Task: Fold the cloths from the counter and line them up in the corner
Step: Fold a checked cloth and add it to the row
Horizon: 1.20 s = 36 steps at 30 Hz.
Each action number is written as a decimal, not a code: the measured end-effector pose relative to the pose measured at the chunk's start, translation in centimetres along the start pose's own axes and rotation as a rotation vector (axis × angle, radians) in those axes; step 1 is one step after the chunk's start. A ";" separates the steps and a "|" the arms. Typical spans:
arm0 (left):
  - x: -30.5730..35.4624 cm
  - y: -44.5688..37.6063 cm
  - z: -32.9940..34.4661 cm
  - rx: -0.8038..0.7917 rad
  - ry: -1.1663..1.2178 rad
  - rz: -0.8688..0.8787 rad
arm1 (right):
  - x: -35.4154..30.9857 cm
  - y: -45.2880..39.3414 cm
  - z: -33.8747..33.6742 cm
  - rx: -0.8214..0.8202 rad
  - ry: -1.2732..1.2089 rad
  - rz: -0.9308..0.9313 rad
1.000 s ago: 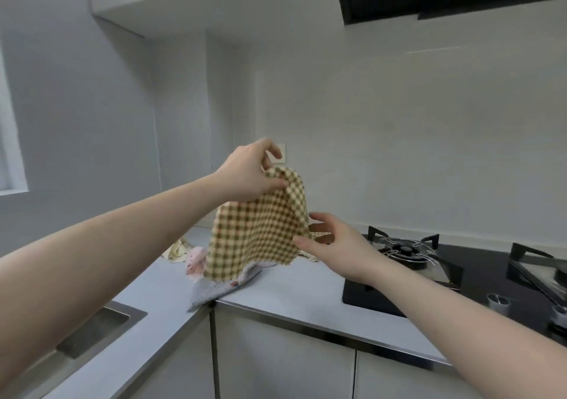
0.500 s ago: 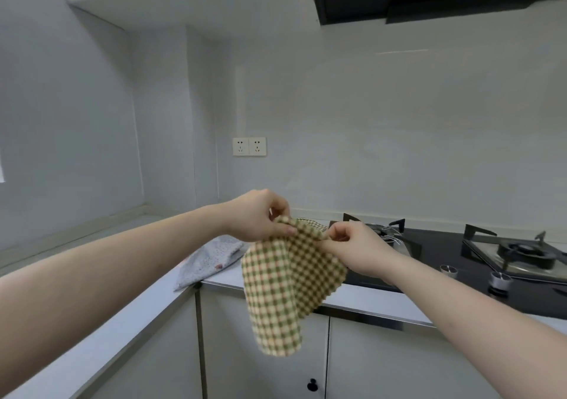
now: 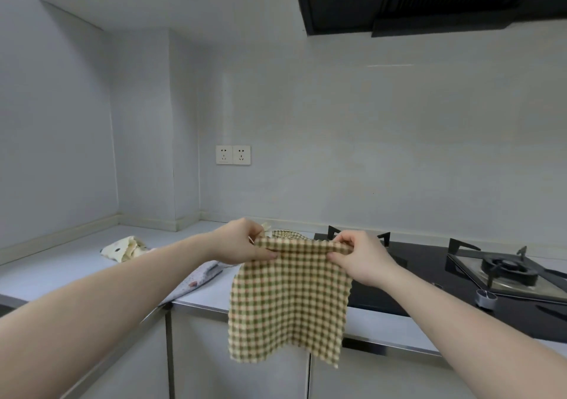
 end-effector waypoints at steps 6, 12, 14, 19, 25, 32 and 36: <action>-0.3 -3.3 -5.0 0.382 0.107 -0.047 | -1.0 -3.6 -4.8 0.278 -0.030 -0.073; 1.5 -2.1 -5.5 0.462 0.081 0.094 | -0.1 -2.6 -6.1 0.248 -0.067 -0.166; 1.7 -1.4 -2.5 0.325 0.035 0.158 | 1.9 -1.1 -4.8 0.141 -0.091 -0.136; 1.0 0.4 7.1 -0.041 -0.116 0.244 | 8.5 2.8 -0.3 -0.142 0.003 0.003; -0.1 0.0 11.7 -0.079 -0.119 0.233 | 13.1 3.2 1.5 -0.145 -0.008 0.063; -3.3 -3.3 11.8 0.087 0.068 0.025 | 15.0 -1.1 1.4 0.063 -0.240 0.122; -5.5 -5.4 13.0 0.106 0.129 -0.101 | 15.8 -3.8 2.4 0.145 -0.269 0.141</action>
Point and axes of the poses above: each hand's wrist, its own y-axis away from the middle knuckle, its own z-axis out of the palm, x = y × z, the point moved 10 cm from there along -y, towards the middle knuckle, and after that the axes turned 14 degrees about -y, right-handed, at the moved point
